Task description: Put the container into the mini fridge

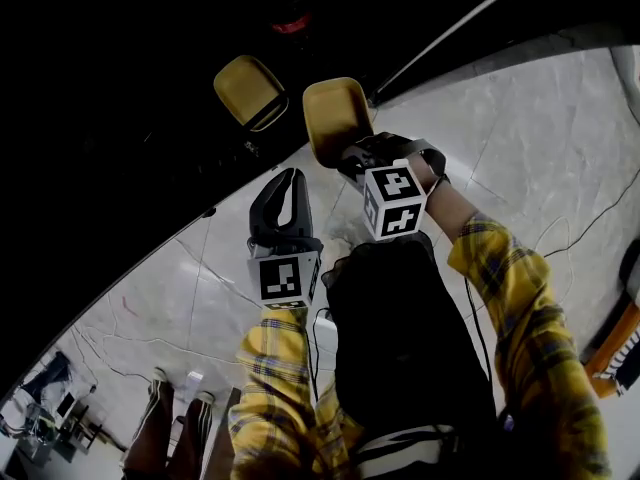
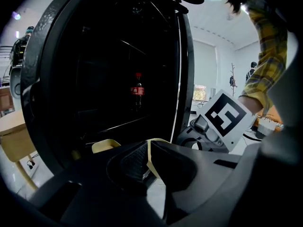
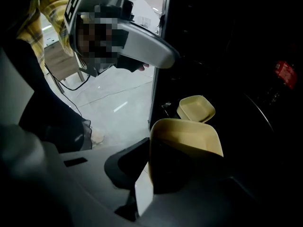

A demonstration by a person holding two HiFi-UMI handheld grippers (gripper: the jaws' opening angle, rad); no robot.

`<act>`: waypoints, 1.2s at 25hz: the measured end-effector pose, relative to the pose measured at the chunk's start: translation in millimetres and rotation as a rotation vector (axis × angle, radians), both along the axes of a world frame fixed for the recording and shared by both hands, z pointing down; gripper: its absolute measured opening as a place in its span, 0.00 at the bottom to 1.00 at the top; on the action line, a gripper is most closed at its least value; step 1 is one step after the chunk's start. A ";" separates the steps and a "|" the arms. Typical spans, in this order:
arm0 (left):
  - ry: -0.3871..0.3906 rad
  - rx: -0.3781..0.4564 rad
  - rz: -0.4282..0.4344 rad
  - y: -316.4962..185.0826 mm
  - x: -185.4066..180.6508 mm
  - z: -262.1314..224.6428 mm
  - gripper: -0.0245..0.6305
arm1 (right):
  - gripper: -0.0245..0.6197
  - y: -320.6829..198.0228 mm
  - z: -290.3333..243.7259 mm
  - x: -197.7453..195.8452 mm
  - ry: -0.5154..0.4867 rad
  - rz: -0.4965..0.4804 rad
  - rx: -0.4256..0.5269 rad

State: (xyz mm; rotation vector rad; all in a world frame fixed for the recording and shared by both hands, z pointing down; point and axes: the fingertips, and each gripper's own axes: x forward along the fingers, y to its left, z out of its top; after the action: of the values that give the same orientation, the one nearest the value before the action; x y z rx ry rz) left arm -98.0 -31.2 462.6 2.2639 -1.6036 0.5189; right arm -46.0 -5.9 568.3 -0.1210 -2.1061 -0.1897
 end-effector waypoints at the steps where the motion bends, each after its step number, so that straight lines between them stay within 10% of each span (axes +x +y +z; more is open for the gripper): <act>1: 0.003 0.003 -0.006 -3.1 -0.5 4.3 0.07 | 0.10 -6.0 5.2 -1.7 0.002 -0.005 0.012; 30: 0.013 0.044 -0.100 -57.5 -29.6 65.3 0.07 | 0.10 -127.4 59.7 -44.9 -0.036 0.107 0.248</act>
State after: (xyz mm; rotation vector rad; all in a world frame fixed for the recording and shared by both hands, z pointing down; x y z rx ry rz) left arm -127.6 -88.6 527.9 2.1998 -1.7281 0.4471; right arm -90.8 -133.3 628.0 0.1441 -2.1001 -0.3890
